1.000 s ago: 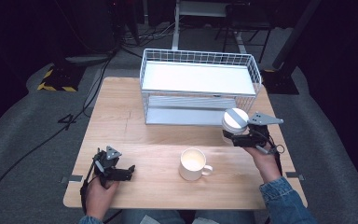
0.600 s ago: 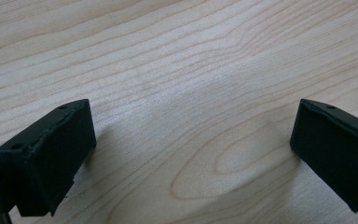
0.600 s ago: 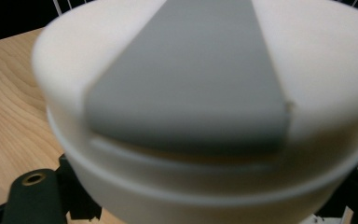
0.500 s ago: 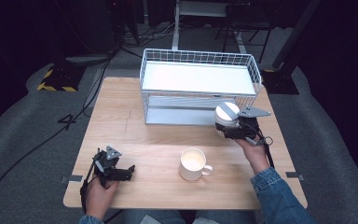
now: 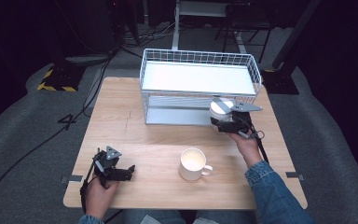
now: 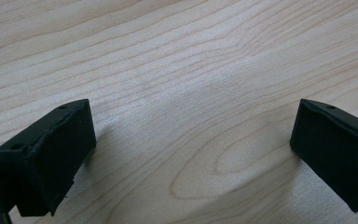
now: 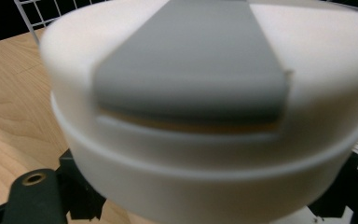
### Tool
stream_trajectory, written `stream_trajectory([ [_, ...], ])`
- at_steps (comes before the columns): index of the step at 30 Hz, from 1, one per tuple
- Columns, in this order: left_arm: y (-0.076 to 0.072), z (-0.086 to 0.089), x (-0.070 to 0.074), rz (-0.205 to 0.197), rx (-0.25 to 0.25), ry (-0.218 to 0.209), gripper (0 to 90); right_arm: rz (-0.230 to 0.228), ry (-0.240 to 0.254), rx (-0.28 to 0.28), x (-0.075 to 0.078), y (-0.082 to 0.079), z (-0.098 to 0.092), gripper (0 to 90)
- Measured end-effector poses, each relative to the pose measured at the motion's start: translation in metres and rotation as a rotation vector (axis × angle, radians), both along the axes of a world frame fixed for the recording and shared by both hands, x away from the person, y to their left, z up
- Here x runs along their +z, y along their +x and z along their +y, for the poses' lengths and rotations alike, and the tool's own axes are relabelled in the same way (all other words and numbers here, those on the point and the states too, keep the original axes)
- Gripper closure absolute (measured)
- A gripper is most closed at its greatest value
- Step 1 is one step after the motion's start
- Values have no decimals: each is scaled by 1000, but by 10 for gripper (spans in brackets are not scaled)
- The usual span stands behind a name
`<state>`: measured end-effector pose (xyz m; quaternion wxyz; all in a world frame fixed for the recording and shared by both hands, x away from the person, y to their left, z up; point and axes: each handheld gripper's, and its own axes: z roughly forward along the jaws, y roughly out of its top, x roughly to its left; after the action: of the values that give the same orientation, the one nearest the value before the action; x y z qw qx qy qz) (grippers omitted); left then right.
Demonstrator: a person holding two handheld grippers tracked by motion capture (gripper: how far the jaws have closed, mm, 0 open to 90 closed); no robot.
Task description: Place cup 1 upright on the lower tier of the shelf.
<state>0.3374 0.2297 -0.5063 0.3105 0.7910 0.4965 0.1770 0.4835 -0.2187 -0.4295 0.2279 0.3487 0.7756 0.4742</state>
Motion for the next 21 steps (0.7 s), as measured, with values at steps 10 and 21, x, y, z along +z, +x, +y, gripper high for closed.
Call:
stream_trajectory([
  [10, 0, 0, 0, 0, 0, 0, 6, -29, -1, -12, -8, 10, 12, 190],
  [21, 0, 0, 0, 1, -5, 1, 5, -35, 21, -44, -23, 27, 21, 190],
])
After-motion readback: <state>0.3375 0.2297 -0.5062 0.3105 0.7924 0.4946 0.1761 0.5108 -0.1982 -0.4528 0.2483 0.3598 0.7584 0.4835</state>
